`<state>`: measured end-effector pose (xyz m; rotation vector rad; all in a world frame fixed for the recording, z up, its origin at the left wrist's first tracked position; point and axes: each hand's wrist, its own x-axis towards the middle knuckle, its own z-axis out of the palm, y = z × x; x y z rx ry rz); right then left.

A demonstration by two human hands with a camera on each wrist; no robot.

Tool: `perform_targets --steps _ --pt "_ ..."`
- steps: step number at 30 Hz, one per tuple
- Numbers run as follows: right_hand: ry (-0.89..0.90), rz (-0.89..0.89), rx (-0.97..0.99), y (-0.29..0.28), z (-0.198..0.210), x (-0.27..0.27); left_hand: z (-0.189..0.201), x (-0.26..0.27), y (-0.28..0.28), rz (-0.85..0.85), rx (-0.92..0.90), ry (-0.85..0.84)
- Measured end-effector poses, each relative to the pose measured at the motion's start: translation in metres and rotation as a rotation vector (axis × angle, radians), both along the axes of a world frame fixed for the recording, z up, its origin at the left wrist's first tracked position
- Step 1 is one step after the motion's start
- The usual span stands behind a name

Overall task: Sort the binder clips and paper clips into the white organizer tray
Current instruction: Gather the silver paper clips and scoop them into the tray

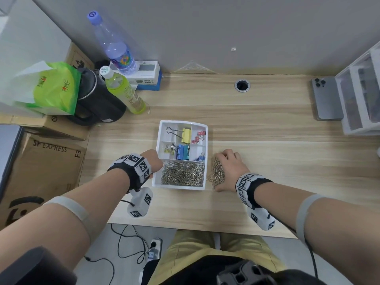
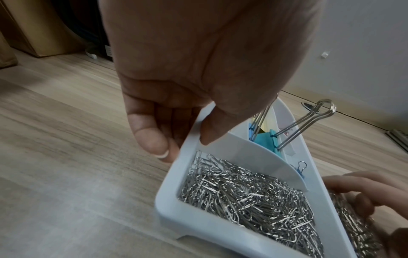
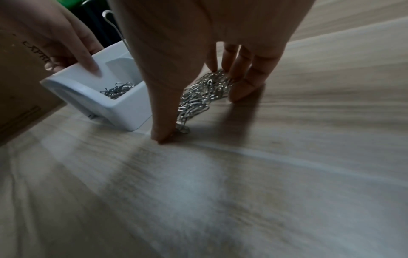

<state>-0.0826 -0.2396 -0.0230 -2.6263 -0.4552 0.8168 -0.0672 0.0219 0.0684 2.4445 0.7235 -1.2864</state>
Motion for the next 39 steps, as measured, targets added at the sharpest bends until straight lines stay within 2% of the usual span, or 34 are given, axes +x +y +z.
perform_targets --steps 12,17,30,39 --pt "0.039 -0.140 0.158 0.010 -0.002 -0.002 -0.008 0.003 -0.008 0.041 -0.058 0.013" --pt "0.046 -0.195 0.174 0.014 -0.001 -0.002 -0.008 0.004 -0.009 0.050 -0.055 0.025" --pt "0.094 -0.180 0.189 0.006 0.006 0.010 -0.010 0.004 -0.008 0.053 -0.052 0.024" --pt "0.166 -0.312 0.272 -0.012 0.014 0.017 -0.007 0.004 -0.008 0.053 -0.059 0.027"
